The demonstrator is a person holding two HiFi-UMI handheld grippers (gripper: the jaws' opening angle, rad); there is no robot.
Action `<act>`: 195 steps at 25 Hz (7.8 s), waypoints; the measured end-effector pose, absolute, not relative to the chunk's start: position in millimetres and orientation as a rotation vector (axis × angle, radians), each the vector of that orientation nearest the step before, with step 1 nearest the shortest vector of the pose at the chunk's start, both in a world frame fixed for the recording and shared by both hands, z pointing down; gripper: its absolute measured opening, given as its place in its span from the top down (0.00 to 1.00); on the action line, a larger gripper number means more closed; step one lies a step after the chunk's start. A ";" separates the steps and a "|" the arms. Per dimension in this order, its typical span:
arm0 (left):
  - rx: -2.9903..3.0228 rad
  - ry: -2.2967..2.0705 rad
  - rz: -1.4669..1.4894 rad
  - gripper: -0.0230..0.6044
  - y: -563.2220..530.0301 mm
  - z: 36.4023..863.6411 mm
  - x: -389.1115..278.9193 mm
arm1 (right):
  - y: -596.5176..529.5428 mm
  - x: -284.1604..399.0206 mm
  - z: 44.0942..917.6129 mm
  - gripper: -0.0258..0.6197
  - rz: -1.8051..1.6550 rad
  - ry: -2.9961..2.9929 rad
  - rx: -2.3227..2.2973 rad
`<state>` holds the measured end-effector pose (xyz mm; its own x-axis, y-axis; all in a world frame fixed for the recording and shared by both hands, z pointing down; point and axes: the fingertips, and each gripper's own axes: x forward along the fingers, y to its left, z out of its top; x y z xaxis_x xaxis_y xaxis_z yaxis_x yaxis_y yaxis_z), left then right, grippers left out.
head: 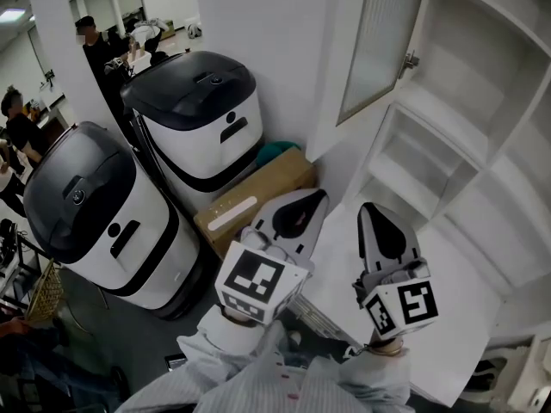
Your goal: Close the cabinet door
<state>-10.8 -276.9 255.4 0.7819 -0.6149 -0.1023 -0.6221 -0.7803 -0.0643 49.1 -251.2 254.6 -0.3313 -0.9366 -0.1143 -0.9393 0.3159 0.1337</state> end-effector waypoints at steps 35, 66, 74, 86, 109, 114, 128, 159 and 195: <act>-2.888 0.908 0.240 0.65 -335.5 212.4 -9.6 | -280.2 67.6 276.8 0.94 0.110 2.459 -1.869; -2.905 0.850 0.301 0.83 -350.1 209.2 6.6 | -270.4 73.3 326.1 0.94 -0.030 2.322 -2.089; -2.894 0.919 0.314 0.83 -338.0 207.7 16.6 | -257.5 98.1 329.7 0.94 -0.043 2.326 -2.091; -2.795 1.116 0.231 0.82 -298.2 211.7 62.9 | -234.4 156.8 326.2 0.94 -0.052 2.453 -1.941; -2.719 1.277 0.155 0.66 -253.8 215.2 174.2 | -187.4 270.3 331.5 0.94 -0.049 2.570 -1.824; -2.714 1.238 0.136 0.60 -250.6 215.6 208.6 | -182.0 300.4 331.0 0.94 -0.055 2.538 -1.858; -2.677 1.202 0.076 0.54 -256.2 218.8 268.3 | -184.6 352.6 345.9 0.94 -0.115 2.496 -1.877; -2.694 1.191 0.156 0.53 -286.2 222.5 329.8 | -180.6 407.2 384.4 0.94 -0.263 2.372 -1.900; -2.689 1.139 0.190 0.54 -306.0 221.4 355.7 | -179.9 417.2 396.2 0.94 -0.318 2.351 -1.956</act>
